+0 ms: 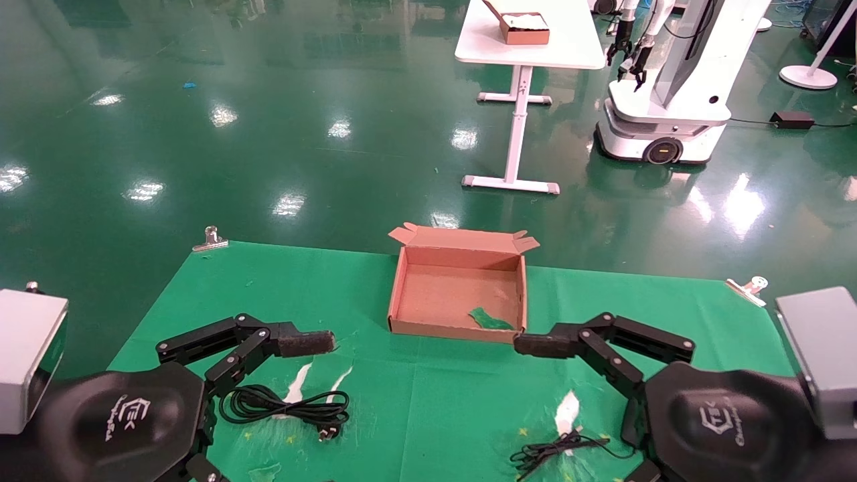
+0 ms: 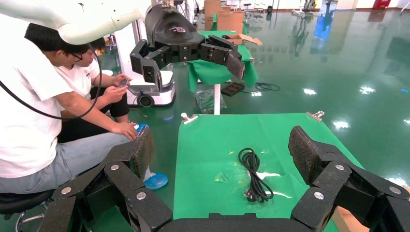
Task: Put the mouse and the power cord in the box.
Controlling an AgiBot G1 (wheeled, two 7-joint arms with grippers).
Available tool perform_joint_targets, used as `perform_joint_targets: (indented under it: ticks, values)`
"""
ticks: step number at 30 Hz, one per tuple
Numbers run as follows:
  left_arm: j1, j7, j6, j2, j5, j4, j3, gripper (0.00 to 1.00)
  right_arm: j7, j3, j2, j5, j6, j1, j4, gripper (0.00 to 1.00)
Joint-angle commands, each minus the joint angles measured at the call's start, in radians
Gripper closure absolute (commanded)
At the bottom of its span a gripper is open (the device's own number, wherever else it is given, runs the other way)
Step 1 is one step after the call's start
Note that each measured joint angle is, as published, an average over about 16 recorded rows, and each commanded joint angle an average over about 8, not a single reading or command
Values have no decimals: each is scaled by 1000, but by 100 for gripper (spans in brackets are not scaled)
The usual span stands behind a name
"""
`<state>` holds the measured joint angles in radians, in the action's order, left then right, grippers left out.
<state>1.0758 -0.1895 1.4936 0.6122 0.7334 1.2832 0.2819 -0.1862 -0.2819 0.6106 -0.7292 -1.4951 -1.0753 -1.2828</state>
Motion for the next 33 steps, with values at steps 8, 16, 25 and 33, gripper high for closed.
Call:
perform_joint_targets:
  ticks: [8,16,25,33]
  values:
    - [0,0,0,0,0,0,0,0,0,0,0,0,0,0,0,0]
    - [0,0,0,0,0,0,0,0,0,0,0,0,0,0,0,0]
    - [0,0,0,0,0,0,0,0,0,0,0,0,0,0,0,0]
    - [0,0,0,0,0,0,0,0,0,0,0,0,0,0,0,0]
